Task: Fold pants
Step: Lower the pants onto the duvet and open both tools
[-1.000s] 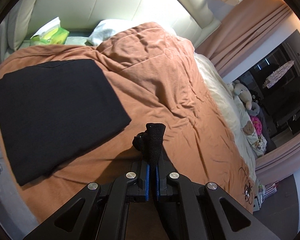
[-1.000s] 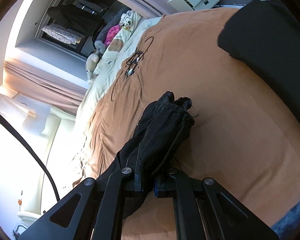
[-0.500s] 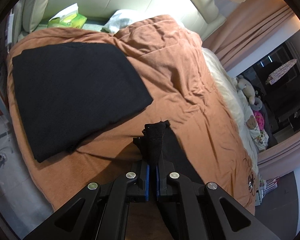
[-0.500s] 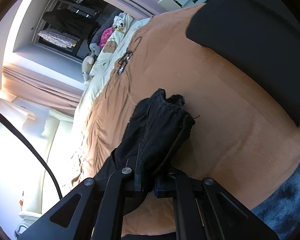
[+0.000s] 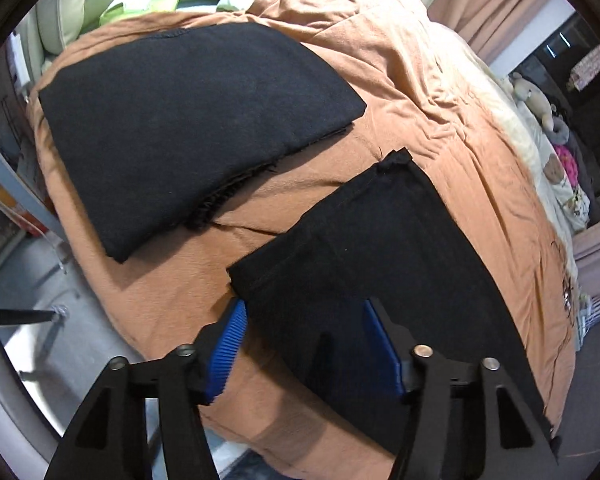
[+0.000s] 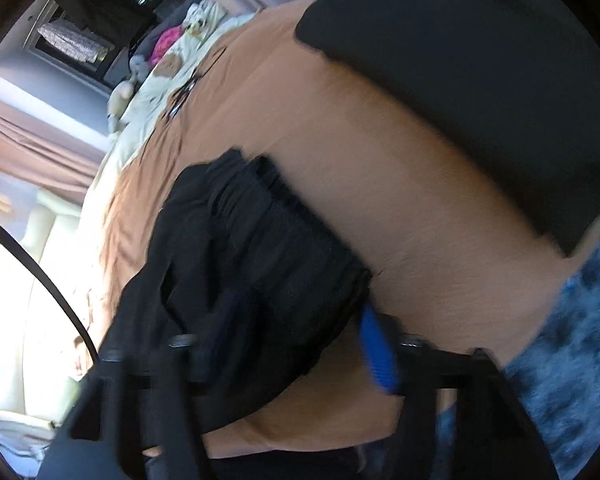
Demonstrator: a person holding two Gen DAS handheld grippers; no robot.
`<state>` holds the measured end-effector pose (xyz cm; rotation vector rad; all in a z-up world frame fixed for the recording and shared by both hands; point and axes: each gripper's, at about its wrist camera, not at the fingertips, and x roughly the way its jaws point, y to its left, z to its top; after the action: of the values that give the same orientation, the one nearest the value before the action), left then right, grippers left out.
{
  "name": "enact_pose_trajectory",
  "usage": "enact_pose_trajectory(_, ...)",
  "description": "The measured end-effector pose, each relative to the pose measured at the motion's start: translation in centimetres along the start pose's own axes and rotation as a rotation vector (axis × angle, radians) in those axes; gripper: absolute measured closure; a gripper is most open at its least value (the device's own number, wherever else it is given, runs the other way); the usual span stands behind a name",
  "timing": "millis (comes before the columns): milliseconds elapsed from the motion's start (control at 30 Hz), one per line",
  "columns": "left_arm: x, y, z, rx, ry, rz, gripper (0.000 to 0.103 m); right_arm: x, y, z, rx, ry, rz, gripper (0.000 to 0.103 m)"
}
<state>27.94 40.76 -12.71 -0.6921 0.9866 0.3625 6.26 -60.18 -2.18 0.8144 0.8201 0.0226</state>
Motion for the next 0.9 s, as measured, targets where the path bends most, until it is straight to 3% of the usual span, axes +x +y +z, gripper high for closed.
enact_pose_trajectory(300, -0.9, -0.3, -0.2, -0.011, -0.027, -0.036, 0.038, -1.9, 5.1, 0.8, -0.153, -0.067, -0.02, 0.04)
enact_pose_trajectory(600, 1.0, -4.8, -0.4, 0.061, 0.001, -0.082, 0.038, 1.7, 11.0, 1.2, -0.328, -0.06, -0.071, 0.04)
enact_pose_trajectory(900, 3.5, -10.1, 1.4, 0.101, 0.012, -0.089, 0.038, 5.1, 13.9, 3.6, -0.495, -0.004, -0.095, 0.04)
